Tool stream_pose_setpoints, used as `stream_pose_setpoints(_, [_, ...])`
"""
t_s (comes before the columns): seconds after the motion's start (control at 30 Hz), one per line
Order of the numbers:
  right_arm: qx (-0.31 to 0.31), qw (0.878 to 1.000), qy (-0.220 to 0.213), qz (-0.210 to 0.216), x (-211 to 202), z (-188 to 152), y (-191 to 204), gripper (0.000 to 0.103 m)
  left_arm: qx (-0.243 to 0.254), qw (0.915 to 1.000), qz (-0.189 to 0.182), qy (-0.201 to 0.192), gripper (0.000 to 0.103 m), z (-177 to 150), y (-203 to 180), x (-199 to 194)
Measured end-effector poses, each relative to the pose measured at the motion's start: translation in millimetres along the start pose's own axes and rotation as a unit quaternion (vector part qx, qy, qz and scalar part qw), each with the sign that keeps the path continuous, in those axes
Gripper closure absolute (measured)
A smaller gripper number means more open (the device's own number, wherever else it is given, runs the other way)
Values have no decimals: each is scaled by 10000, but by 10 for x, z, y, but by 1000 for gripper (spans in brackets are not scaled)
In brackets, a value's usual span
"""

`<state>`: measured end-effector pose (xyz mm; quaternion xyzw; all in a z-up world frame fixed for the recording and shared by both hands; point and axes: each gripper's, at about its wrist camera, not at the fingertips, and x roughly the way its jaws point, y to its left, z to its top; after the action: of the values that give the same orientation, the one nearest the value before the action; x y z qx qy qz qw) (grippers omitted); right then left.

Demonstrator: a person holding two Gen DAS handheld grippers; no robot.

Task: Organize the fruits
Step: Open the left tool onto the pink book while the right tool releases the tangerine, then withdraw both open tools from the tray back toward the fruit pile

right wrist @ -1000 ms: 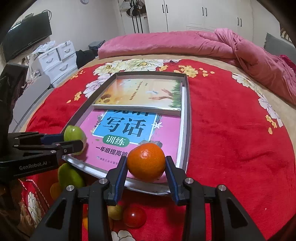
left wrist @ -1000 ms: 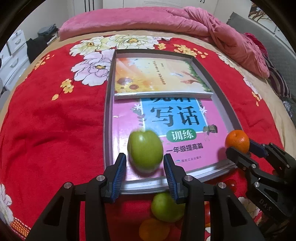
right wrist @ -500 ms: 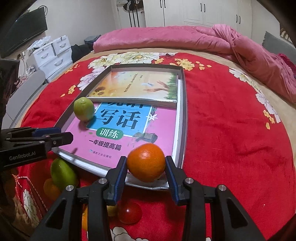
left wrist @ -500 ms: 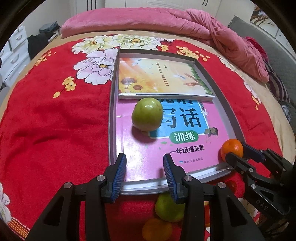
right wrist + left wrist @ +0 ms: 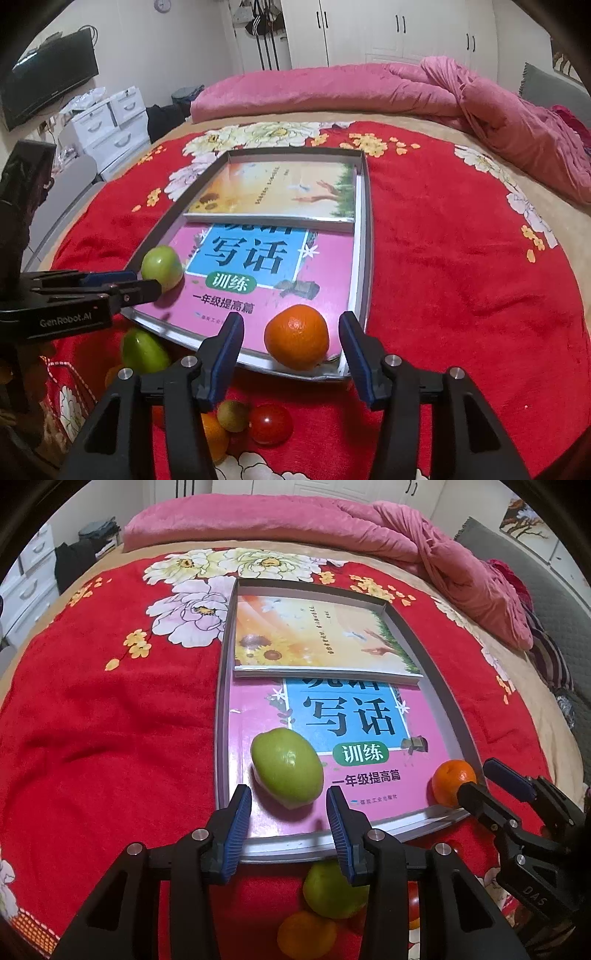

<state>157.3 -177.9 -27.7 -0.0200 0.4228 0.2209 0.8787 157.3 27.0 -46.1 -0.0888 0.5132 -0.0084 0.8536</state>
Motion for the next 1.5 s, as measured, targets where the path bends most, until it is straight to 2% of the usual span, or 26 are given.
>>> stream_pose_setpoints(0.33, [-1,10000,-91,36,-97,-9,33,48,36,9999,-86,-83,55,-7,-13,-92])
stream_pose_setpoints(0.47, [-10,9999,-138,28,-130,-5,49,40,29,9999,-102,-117,52,-9,-17,-133])
stream_pose_setpoints(0.57, [19,9998,-186,30,-158,-1,49,38,35,9998,-101,-141,52,-11,-21,-165])
stream_pose_setpoints(0.67, [49,9998,-212,11,-177,4,40,38,16,9998,-110,-178,42,-12,-20,-207])
stream_pose_setpoints(0.83, [76,9996,-256,12,-222,3,38,36,50,9995,-148,-261,41,-19,-47,-297])
stream_pose_setpoints(1.07, [105,9993,-346,-64,-271,16,35,25,57,9992,-144,-367,36,-10,-70,-396])
stream_pose_setpoints(1.13, [123,9992,-386,-64,-288,20,27,24,61,9991,-132,-397,32,-8,-70,-425])
stream_pose_setpoints(1.17, [128,9991,-394,-67,-292,21,24,24,58,9991,-126,-412,27,-8,-69,-437])
stream_pose_setpoints(1.37, [196,9985,-499,-68,-337,37,8,16,51,9987,-143,-495,26,-5,-60,-519])
stream_pose_setpoints(1.5, [217,9982,-559,-68,-367,51,8,16,81,9985,-134,-529,26,-13,-70,-561])
